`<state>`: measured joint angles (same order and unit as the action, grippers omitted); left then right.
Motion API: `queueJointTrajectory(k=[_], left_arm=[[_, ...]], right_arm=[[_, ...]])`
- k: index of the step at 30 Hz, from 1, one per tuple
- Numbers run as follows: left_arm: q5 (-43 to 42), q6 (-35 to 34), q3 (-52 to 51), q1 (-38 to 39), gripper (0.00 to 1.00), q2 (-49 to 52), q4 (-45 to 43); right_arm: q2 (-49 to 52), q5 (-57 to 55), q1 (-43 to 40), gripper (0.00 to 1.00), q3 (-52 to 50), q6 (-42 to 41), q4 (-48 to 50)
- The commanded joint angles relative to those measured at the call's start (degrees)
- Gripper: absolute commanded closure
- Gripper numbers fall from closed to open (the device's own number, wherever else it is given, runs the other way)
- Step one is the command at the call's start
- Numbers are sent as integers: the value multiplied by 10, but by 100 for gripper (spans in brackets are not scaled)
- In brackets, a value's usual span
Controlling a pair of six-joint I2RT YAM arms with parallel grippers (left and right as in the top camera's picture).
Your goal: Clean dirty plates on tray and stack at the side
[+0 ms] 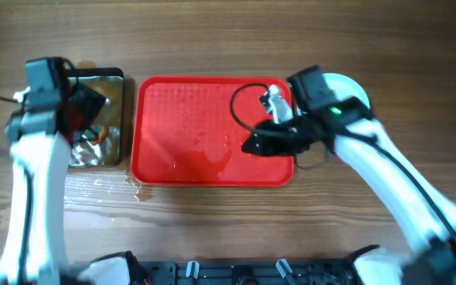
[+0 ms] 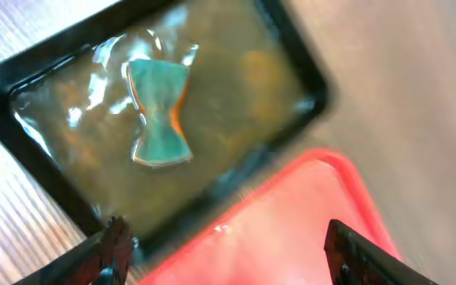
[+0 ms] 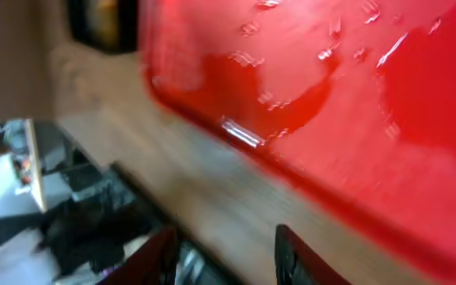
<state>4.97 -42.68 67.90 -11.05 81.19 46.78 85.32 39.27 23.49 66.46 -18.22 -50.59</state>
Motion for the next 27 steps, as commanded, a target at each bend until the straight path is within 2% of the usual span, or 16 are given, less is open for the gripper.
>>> queueJointTrajectory(k=[1,5,6,7,12,16,25,27], left_arm=[[-87,3,6,-1,0,-156,62],[-86,3,6,-1,0,-254,137],[-86,3,6,-1,0,-275,148],[-86,3,6,-1,0,-289,148],[-86,3,6,-1,0,-310,148],[-86,3,6,-1,0,-308,148],[-86,3,6,-1,0,-308,148],[-86,3,6,-1,0,-308,148]], right_arm=[[-151,-9,0,62,-2,31,-78],[-341,-79,0,60,-2,25,-194],[-386,-100,0,32,-2,11,-216],[-431,-126,0,0,-2,-3,-236],[-531,-179,0,0,-2,-32,-270],[-540,-179,0,0,-2,-94,-270],[-546,-179,8,0,-2,-94,-271],[-553,-227,0,0,-2,-73,-273]])
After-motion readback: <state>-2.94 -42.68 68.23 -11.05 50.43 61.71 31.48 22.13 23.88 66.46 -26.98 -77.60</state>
